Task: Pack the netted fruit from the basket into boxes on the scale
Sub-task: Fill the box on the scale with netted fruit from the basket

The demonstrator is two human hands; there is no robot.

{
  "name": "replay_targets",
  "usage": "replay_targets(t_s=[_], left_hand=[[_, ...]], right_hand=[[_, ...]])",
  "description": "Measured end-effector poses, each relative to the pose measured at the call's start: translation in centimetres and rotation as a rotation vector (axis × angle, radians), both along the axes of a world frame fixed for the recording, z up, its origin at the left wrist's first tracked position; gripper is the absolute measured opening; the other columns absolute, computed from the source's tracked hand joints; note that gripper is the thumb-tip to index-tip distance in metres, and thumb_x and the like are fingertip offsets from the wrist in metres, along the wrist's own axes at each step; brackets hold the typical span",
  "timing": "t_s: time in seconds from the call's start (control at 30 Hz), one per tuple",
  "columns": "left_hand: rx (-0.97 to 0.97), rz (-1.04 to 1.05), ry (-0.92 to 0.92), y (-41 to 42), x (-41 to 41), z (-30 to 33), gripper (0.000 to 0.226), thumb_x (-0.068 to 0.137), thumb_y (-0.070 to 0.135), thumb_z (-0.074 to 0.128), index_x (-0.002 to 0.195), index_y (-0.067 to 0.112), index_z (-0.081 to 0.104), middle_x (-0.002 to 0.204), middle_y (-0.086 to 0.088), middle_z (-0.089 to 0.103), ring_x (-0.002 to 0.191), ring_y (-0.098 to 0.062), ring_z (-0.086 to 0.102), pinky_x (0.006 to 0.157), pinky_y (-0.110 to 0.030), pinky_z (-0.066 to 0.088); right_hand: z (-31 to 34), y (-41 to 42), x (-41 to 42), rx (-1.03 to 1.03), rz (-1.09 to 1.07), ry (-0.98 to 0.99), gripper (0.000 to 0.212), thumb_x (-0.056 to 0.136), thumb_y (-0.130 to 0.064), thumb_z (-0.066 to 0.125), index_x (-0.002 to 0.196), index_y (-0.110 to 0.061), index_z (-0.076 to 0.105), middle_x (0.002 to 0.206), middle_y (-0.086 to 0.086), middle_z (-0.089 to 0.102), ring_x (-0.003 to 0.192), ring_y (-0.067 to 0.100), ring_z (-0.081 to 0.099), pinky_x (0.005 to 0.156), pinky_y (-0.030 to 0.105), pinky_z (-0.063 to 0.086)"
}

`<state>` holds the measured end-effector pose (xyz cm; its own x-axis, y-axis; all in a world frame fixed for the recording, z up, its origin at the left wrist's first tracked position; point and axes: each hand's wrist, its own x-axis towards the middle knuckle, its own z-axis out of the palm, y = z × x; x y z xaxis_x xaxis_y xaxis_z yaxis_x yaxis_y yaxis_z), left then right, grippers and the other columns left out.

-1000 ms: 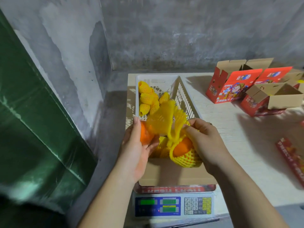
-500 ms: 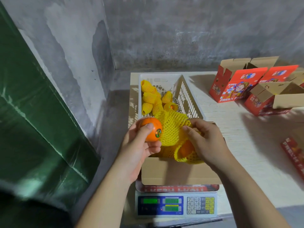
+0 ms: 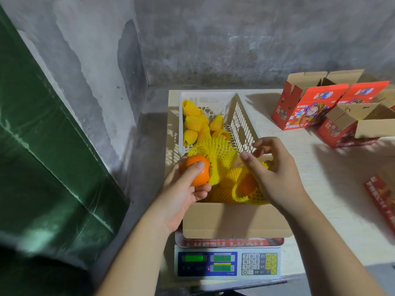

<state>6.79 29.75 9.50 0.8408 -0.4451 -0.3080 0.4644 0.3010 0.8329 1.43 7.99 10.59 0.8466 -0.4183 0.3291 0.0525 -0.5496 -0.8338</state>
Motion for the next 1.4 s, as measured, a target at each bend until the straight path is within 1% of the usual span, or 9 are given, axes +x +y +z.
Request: replay_targets(t_s=[0.33, 0.57, 0.67, 0.73, 0.83, 1.03, 1.13, 1.2, 1.4], left_hand=[[-0.105, -0.103, -0.003, -0.8, 1.1, -1.1, 0.073, 0.084, 0.027, 0.068, 0.152, 0.028, 0.039, 0.125, -0.019, 0.063, 0.092, -0.023, 0.075, 0.081, -0.034, 0.061], [-0.08, -0.124, 0.024, -0.7, 1.6, -0.9, 0.062, 0.084, 0.039, 0.082, 0.137, 0.023, 0.055, 0.095, -0.007, 0.065, 0.072, -0.014, 0.068, 0.063, -0.025, 0.057], [-0.071, -0.153, 0.027, -0.4, 1.8, -0.5, 0.085, 0.063, 0.055, 0.092, 0.134, 0.022, 0.058, 0.086, -0.002, 0.057, 0.064, -0.009, 0.054, 0.059, -0.02, 0.048], [-0.009, -0.133, -0.028, -0.7, 1.7, -0.4, 0.098, 0.049, 0.07, 0.093, 0.131, 0.029, 0.061, 0.1, -0.003, 0.066, 0.081, -0.014, 0.065, 0.074, -0.025, 0.052], [0.071, -0.049, -0.089, -1.7, 1.4, -0.6, 0.082, 0.062, 0.064, 0.09, 0.133, 0.04, 0.057, 0.132, 0.003, 0.068, 0.125, -0.022, 0.065, 0.099, -0.036, 0.052], [0.169, 0.078, -0.066, -3.8, 0.3, -0.7, 0.11, 0.056, 0.069, 0.087, 0.15, 0.039, 0.037, 0.143, 0.004, 0.061, 0.128, -0.025, 0.063, 0.108, -0.055, 0.052], [0.013, 0.005, 0.007, -3.8, 0.5, -0.6, 0.077, 0.076, 0.049, 0.071, 0.148, 0.028, 0.053, 0.139, -0.008, 0.067, 0.123, -0.032, 0.067, 0.092, -0.047, 0.061], [0.036, 0.0, -0.058, -3.2, 0.7, -0.6, 0.067, 0.084, 0.039, 0.071, 0.148, 0.03, 0.052, 0.14, -0.004, 0.067, 0.128, -0.029, 0.063, 0.099, -0.044, 0.056], [0.357, 0.089, -0.425, -2.7, -0.1, -1.1, 0.047, 0.083, 0.064, 0.075, 0.126, 0.051, 0.065, 0.123, 0.022, 0.072, 0.115, -0.002, 0.067, 0.101, -0.041, 0.057]], right_hand=[[0.1, 2.7, 1.8, 0.125, 0.273, 0.209, 0.018, 0.095, -0.033, 0.073, 0.106, -0.022, 0.082, 0.094, -0.011, 0.079, 0.087, 0.0, 0.07, 0.079, 0.024, 0.057], [0.0, 2.0, 2.3, 0.462, 0.356, 0.294, 0.015, 0.079, -0.039, 0.08, 0.087, -0.026, 0.081, 0.082, -0.001, 0.077, 0.073, 0.01, 0.068, 0.065, 0.025, 0.056], [0.1, 1.4, 2.1, 0.583, 0.415, 0.314, 0.016, 0.078, -0.038, 0.083, 0.086, -0.024, 0.08, 0.084, 0.003, 0.074, 0.077, 0.018, 0.066, 0.073, 0.033, 0.056], [0.2, 1.2, 1.9, 0.617, 0.428, 0.327, 0.017, 0.078, -0.035, 0.086, 0.086, -0.023, 0.079, 0.085, 0.009, 0.072, 0.08, 0.027, 0.063, 0.077, 0.039, 0.052], [0.6, 1.0, 1.4, 0.591, 0.392, 0.301, 0.006, 0.081, -0.027, 0.074, 0.083, -0.022, 0.077, 0.081, 0.012, 0.065, 0.078, 0.029, 0.054, 0.074, 0.04, 0.044], [1.5, 1.7, 0.4, 0.533, 0.502, 0.221, 0.006, 0.087, -0.021, 0.068, 0.084, -0.021, 0.074, 0.082, 0.002, 0.067, 0.08, 0.019, 0.058, 0.075, 0.032, 0.048], [1.2, 2.5, 0.5, 0.507, 0.431, 0.218, 0.005, 0.088, -0.022, 0.071, 0.083, -0.02, 0.072, 0.081, 0.003, 0.066, 0.078, 0.019, 0.057, 0.074, 0.032, 0.048], [1.1, 2.2, 0.3, 0.543, 0.365, 0.228, 0.011, 0.094, -0.015, 0.071, 0.083, -0.019, 0.072, 0.08, 0.006, 0.066, 0.077, 0.022, 0.058, 0.076, 0.036, 0.048], [1.0, 2.7, -0.3, 0.536, 0.322, 0.26, 0.011, 0.097, -0.017, 0.068, 0.087, -0.014, 0.073, 0.082, 0.017, 0.065, 0.078, 0.028, 0.059, 0.078, 0.044, 0.049]])
